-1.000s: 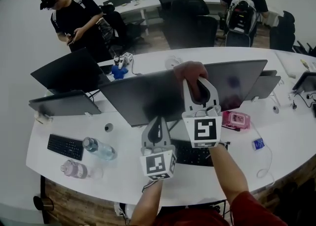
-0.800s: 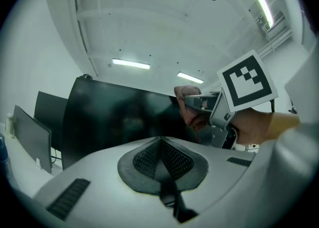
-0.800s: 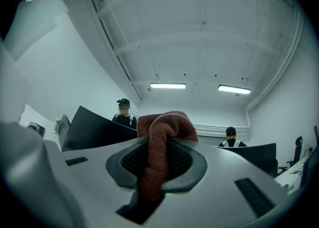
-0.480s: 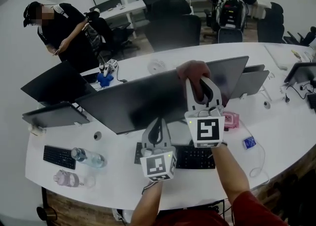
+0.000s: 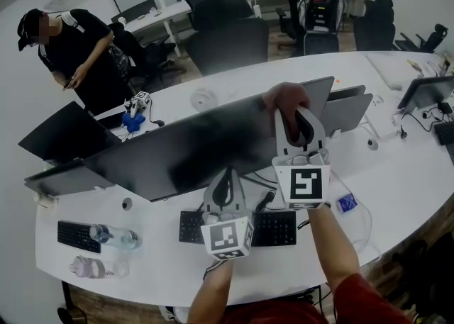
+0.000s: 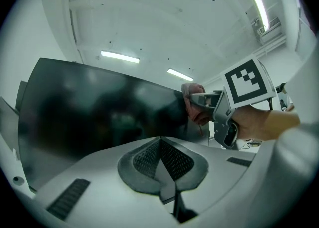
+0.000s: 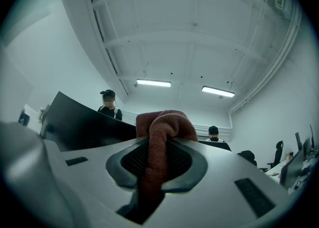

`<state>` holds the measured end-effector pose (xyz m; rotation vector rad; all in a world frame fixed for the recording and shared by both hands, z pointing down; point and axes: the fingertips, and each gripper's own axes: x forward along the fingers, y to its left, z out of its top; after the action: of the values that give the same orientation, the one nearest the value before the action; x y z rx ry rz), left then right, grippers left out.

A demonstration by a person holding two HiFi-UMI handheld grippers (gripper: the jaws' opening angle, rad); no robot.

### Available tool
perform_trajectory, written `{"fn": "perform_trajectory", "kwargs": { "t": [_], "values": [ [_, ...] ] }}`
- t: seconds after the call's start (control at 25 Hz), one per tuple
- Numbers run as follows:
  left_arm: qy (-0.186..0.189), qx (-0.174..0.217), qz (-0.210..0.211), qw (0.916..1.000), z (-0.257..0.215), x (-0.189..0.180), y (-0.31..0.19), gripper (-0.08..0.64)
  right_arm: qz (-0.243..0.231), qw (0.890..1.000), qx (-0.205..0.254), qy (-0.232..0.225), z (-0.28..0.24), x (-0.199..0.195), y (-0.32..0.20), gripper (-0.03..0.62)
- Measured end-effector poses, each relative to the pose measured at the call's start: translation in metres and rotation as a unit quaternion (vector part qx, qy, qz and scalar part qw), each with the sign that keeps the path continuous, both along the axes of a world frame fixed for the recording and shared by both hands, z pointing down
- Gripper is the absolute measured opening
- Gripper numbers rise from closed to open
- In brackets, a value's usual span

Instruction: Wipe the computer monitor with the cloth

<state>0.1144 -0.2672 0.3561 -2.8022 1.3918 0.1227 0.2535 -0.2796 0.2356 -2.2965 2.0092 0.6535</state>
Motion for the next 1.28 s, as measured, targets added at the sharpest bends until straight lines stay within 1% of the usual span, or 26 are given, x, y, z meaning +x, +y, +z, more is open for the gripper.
{"fn": "perform_trajectory", "kwargs": {
  "t": [0.28, 0.6, 0.92, 1.16, 1.28],
  "values": [
    [-0.006, -0.003, 0.019, 0.9998, 0.008, 0.042, 0.0, 0.023, 0.026, 0.999, 0.018, -0.009, 0.001, 0.053, 0.007, 0.075],
    [-0.012, -0.002, 0.042, 0.9991, 0.012, 0.083, 0.0, 0.023, 0.056, 0.998, 0.017, -0.021, 0.002, 0.108, 0.015, 0.077],
    [-0.016, -0.005, 0.058, 0.9982, 0.018, 0.113, 0.003, 0.023, 0.059, 0.998, 0.018, -0.016, 0.008, 0.129, 0.019, 0.077],
    [-0.019, -0.008, 0.061, 0.9979, 0.025, 0.117, 0.002, 0.023, 0.058, 0.998, 0.026, -0.018, 0.014, 0.131, 0.019, 0.075],
    [-0.02, -0.012, 0.06, 0.9979, 0.029, 0.118, 0.001, 0.023, 0.058, 0.998, 0.02, -0.021, 0.025, 0.132, 0.017, 0.075]
  ]
}}
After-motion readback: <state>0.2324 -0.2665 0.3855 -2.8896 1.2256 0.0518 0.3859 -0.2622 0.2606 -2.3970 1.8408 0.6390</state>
